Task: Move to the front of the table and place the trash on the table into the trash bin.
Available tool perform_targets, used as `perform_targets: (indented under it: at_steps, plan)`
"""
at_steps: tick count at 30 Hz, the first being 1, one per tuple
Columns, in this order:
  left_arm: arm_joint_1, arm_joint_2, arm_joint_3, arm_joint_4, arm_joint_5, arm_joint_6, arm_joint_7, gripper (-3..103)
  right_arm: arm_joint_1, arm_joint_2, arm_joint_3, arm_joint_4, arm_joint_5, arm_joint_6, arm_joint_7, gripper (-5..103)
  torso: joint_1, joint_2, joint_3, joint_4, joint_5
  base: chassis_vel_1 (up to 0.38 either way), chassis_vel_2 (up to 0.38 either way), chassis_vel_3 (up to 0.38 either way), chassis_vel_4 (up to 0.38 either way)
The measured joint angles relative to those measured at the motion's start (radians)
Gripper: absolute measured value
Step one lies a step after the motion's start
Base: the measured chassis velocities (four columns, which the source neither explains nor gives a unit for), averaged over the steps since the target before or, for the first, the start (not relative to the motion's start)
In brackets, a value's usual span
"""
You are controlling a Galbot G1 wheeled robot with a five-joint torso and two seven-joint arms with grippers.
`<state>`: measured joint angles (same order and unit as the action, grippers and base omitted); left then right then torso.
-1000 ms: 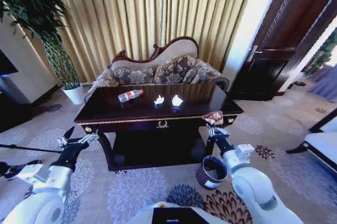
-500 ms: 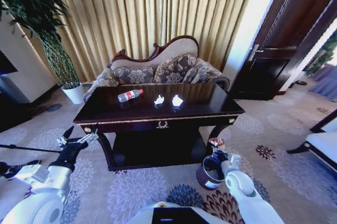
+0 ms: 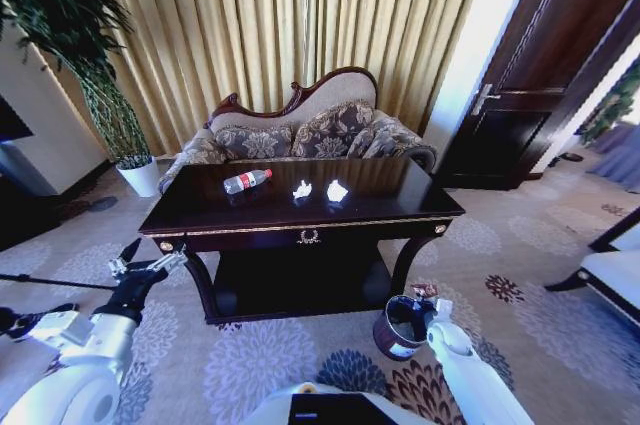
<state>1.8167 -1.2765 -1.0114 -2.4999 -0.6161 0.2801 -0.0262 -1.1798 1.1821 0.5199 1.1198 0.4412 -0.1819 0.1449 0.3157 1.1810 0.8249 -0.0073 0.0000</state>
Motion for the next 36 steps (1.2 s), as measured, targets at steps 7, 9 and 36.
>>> perform_targets:
  at_steps: [7, 9, 36]
  plan:
    - [-0.005, 0.003, 0.003, 0.0, 0.0, 0.0, 0.0, 100, 0.015, 0.037, 0.003, -0.078, -0.089, 0.051, -0.002, 14, 0.0, 0.0, 0.0, -0.0003, 0.0, 0.0, 0.0, 0.0, 0.0]
    - [-0.005, 0.003, 0.0, 0.0, 0.0, -0.001, 0.0, 100, 0.017, 0.046, 0.005, -0.084, -0.093, 0.059, -0.001, 19, 0.0, 0.0, 0.0, -0.0002, 0.0, 0.0, 0.0, 0.0, 0.0]
    - [-0.004, -0.017, -0.003, 0.0, 0.004, -0.023, 0.001, 100, -0.017, 0.041, 0.026, -0.026, -0.037, 0.068, 0.008, 100, 0.0, 0.0, 0.0, -0.0001, 0.0, 0.0, 0.0, 0.0, 0.0]
